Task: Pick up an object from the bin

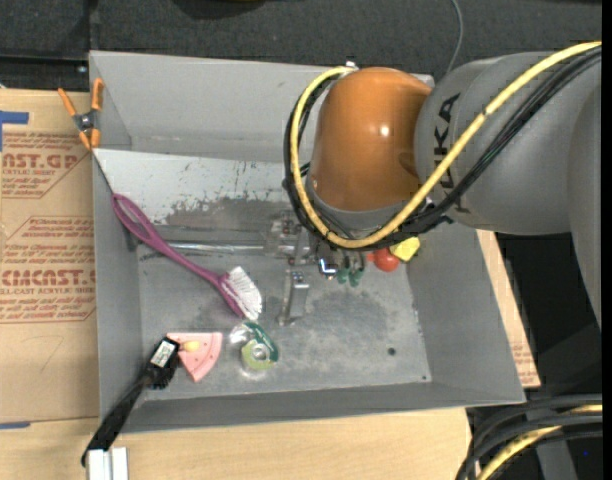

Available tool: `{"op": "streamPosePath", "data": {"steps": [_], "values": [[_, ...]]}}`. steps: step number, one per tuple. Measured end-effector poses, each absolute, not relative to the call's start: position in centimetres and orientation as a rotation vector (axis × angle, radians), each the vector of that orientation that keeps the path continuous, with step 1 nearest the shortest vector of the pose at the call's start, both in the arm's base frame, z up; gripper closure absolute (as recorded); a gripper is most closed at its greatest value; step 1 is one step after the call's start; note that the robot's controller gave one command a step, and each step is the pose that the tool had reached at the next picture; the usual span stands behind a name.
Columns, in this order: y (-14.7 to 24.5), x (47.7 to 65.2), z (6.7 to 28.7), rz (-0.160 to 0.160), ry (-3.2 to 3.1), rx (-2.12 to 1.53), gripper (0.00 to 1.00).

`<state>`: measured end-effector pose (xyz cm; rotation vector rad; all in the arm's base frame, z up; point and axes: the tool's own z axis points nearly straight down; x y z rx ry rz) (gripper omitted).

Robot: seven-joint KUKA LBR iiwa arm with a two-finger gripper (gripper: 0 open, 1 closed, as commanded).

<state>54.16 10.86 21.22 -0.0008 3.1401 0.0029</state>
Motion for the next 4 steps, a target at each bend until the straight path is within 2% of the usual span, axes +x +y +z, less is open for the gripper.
{"op": "streamPosePath", "data": {"steps": [1,2,3,4], "values": [[10.9,54.2,21.2,0.003,3.14,-0.001,0.0],[12.4,48.7,14.6,0.003,3.145,-0.006,0.0],[17.2,52.0,11.7,0.009,3.127,0.046,0.0],[14.5,50.7,10.5,0.011,3.125,0.041,0.0]]}}
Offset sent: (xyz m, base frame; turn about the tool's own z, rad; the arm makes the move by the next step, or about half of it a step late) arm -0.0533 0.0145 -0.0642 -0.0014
